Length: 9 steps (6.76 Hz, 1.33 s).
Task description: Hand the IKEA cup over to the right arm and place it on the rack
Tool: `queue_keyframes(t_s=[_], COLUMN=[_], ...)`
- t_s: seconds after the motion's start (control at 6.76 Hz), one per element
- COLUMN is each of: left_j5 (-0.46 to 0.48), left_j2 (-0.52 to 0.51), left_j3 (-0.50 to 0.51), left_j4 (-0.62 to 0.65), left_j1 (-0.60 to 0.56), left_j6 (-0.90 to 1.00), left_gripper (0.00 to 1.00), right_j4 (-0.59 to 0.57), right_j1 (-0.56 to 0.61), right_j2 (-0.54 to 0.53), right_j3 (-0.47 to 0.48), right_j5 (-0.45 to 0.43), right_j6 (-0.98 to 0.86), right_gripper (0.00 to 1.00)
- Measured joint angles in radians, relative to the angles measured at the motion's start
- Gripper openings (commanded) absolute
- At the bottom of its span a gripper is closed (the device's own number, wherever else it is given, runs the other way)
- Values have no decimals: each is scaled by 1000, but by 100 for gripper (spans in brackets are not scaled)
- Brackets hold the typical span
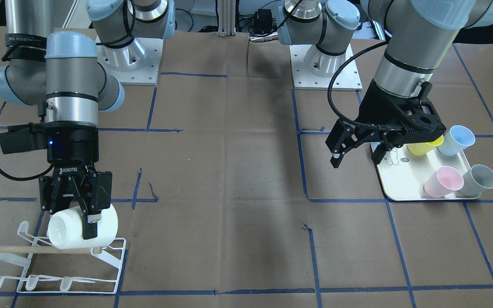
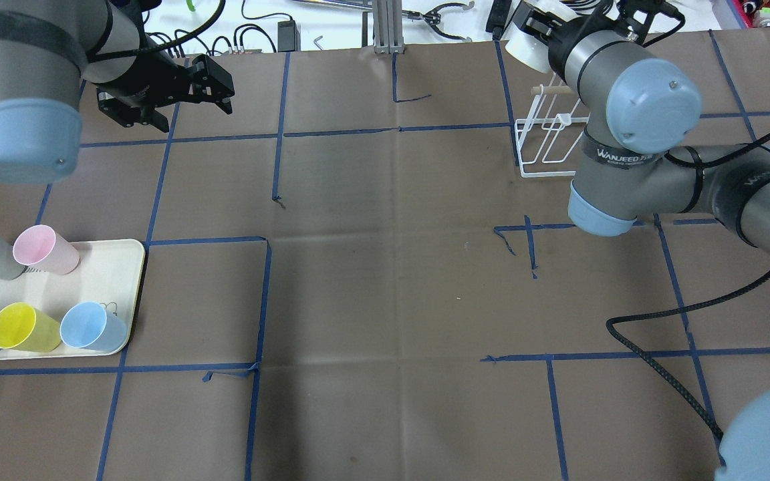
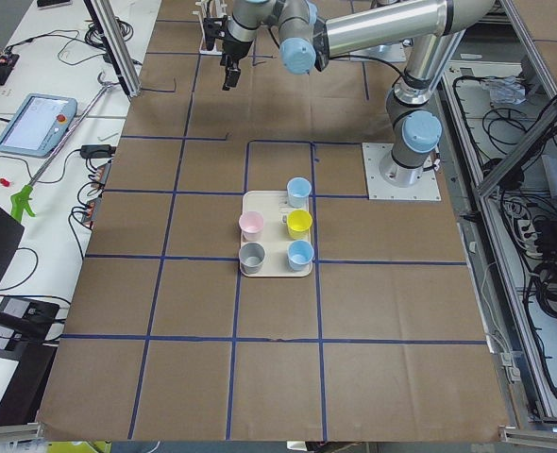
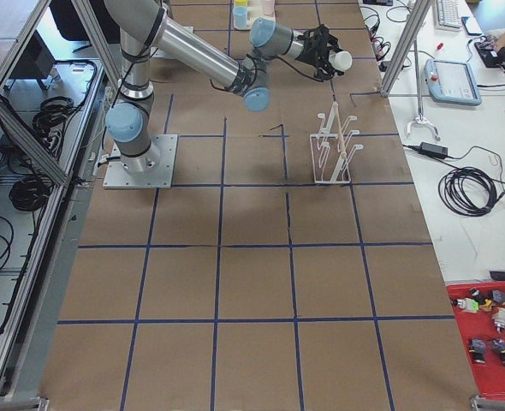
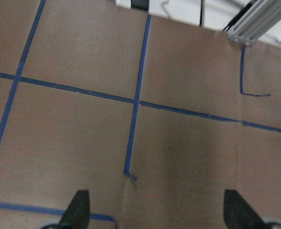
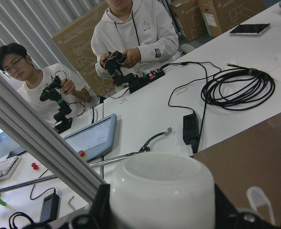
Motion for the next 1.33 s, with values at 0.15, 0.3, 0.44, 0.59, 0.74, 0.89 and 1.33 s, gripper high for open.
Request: queue_keyframes(t_s=[0.15,0.3,0.44,0.59,0.74,0.89,1.33], left_j5=[13,17,19,25,54,94,121], left_j2=[1,6,13,18,20,24,101], left_j3=[75,105,112,111,107,93,-26], left_j4=[-165,-237,-265,-281,-300,-311,-313], left_j1=[-13,-30,-42,-47,-48,-47,32], left_j6=[26,76,128,167,188,195,228], left_gripper=[100,100,100,100,100,100,100], right_j4=[-29,-77,-126,-153,-163,-167,-192], right_j1=[-21,-35,-42,-46,-51,-55,-58], right_j2=[31,70,111,144,177,211,284], right_j3=[-28,-58,-78,-91,-106,-127,-168], right_j5=[-13,-17,-18,-18,-18,-18,-18], right_j6=[-120,-231,-310,-346,-358,-363,-364], right_gripper=[21,21,21,21,21,21,22])
